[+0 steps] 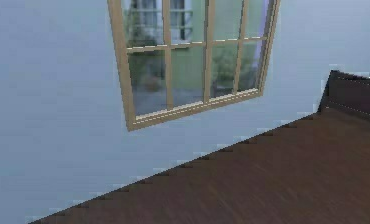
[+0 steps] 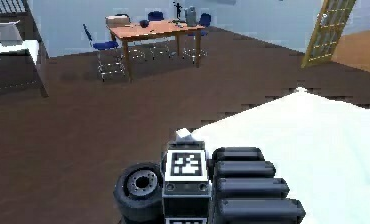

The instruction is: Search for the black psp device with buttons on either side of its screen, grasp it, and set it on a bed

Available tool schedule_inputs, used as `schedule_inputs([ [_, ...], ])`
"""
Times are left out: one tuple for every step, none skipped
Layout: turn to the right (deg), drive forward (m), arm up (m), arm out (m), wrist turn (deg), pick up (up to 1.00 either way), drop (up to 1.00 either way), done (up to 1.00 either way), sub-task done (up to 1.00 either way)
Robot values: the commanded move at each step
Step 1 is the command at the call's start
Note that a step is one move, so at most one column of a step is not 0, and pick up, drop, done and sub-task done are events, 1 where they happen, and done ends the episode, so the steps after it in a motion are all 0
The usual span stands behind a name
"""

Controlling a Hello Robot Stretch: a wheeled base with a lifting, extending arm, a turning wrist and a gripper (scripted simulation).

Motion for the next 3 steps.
schedule_inputs([
  [-6.0,0.0,0.0,0.0,0.0,0.0,0.0,0.0,0.0],
  [45.0,0.0,0.0,0.0,0.0,0.0,0.0,0.0,0.0],
  [45.0,0.0,0.0,0.0,0.0,0.0,0.0,0.0,0.0],
])
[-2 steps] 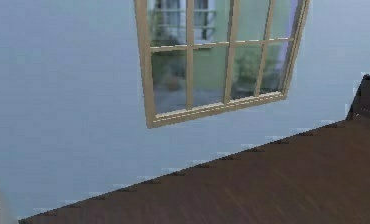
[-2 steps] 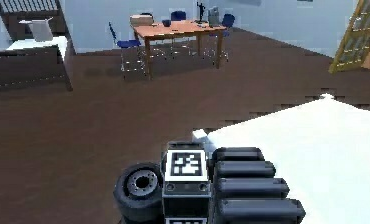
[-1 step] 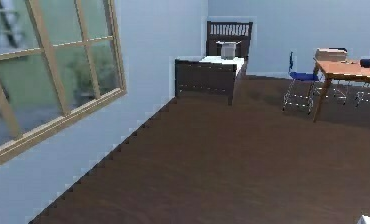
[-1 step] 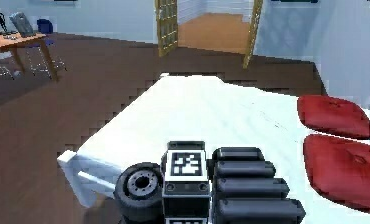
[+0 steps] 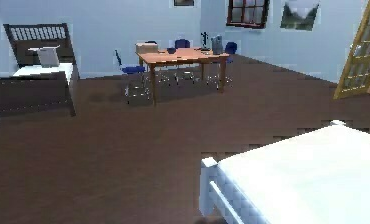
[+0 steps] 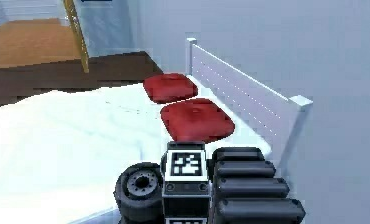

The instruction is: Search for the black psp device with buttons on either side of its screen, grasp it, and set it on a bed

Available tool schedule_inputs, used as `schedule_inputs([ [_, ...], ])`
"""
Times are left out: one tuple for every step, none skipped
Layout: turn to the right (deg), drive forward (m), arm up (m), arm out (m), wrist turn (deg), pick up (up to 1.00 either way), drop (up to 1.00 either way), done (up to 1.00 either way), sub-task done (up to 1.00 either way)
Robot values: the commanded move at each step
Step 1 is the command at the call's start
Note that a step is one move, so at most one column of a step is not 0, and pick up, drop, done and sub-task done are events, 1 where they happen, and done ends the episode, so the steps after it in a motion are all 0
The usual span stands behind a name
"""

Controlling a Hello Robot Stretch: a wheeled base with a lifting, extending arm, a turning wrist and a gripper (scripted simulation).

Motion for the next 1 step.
schedule_inputs([
  [42.0,0.0,0.0,0.0,0.0,0.0,0.0,0.0,0.0],
])
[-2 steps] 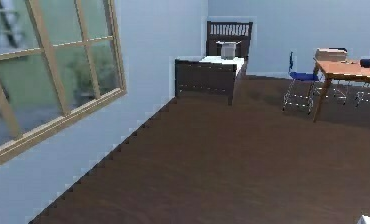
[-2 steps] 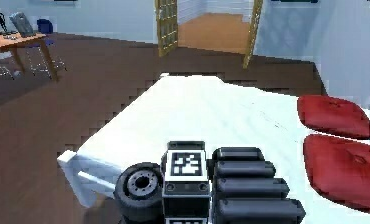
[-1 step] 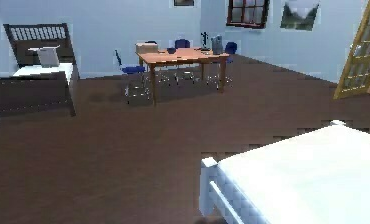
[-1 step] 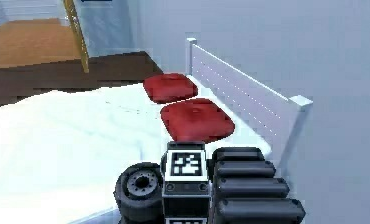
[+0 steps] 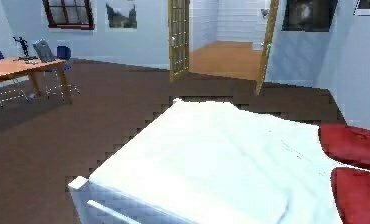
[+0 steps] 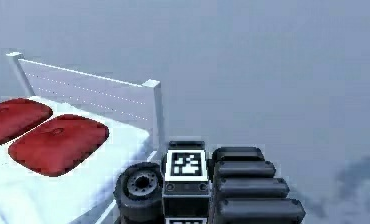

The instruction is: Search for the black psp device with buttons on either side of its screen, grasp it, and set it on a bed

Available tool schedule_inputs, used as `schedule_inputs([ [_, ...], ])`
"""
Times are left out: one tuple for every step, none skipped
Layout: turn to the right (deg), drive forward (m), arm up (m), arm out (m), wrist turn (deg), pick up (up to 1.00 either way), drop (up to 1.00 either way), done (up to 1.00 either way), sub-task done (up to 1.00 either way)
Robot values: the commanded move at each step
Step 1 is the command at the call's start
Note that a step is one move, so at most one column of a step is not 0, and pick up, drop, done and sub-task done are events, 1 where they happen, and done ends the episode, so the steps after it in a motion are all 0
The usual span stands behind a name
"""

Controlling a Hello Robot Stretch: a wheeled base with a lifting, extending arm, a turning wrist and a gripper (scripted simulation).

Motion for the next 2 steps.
schedule_inputs([
  [-45.0,0.0,0.0,0.0,0.0,0.0,0.0,0.0,0.0],
  [-45.0,0.0,0.0,0.0,0.0,0.0,0.0,0.0,0.0],
])
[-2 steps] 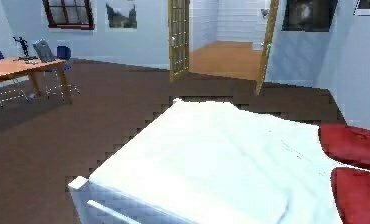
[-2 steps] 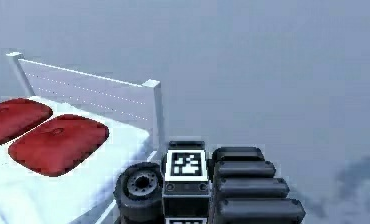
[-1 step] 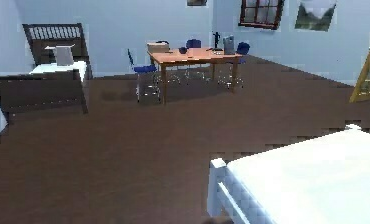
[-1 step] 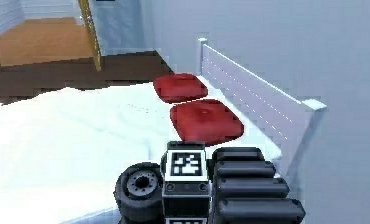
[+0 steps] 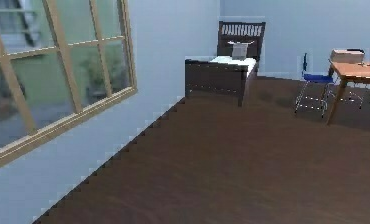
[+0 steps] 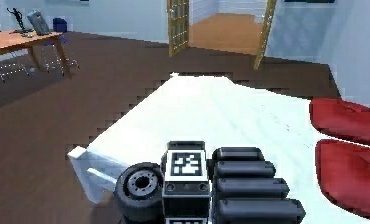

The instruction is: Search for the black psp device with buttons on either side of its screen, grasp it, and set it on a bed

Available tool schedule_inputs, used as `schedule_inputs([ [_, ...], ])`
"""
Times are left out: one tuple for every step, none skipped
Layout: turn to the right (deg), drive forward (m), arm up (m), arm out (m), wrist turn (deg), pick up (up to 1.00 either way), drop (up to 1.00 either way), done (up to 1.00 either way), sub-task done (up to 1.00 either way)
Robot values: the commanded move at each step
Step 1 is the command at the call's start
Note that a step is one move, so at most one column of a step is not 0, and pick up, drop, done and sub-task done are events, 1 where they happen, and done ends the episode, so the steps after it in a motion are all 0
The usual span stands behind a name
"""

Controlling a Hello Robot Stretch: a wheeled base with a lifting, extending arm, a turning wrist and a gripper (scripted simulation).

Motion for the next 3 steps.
schedule_inputs([
  [-36.0,0.0,0.0,0.0,0.0,0.0,0.0,0.0,0.0],
  [45.0,0.0,0.0,0.0,0.0,0.0,0.0,0.0,0.0],
  [45.0,0.0,0.0,0.0,0.0,0.0,0.0,0.0,0.0],
])
